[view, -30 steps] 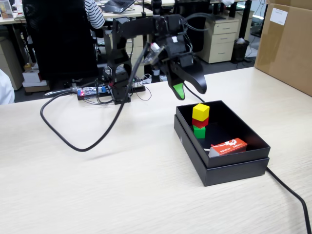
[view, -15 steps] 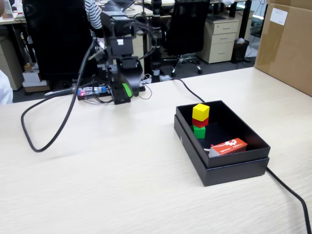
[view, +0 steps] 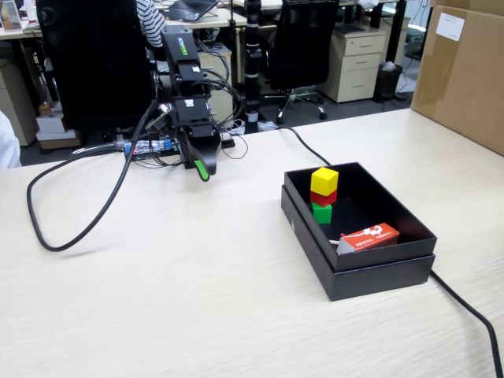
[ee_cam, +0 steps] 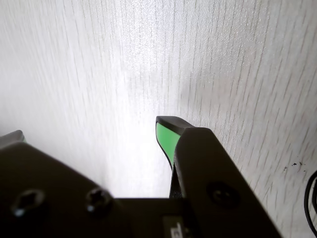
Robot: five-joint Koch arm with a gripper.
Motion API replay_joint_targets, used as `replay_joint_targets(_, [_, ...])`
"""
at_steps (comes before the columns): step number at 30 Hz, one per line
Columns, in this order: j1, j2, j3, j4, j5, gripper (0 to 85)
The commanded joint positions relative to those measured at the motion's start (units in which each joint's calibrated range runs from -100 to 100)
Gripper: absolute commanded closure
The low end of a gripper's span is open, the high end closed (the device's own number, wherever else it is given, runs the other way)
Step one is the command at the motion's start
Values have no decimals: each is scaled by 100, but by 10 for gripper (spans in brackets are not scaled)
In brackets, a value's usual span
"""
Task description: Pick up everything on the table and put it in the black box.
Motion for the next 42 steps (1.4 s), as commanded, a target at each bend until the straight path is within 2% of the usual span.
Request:
replay_joint_targets(1, [-10,-129,-21,242,24,329])
replay_joint_targets(11, [-5,-129,-1408,1425,-10,330])
replay_joint_targets(18, [15,-129,-2387,2350,-59,366])
replay_joint_targets(42, [5,-129,-2369,2358,-88,368])
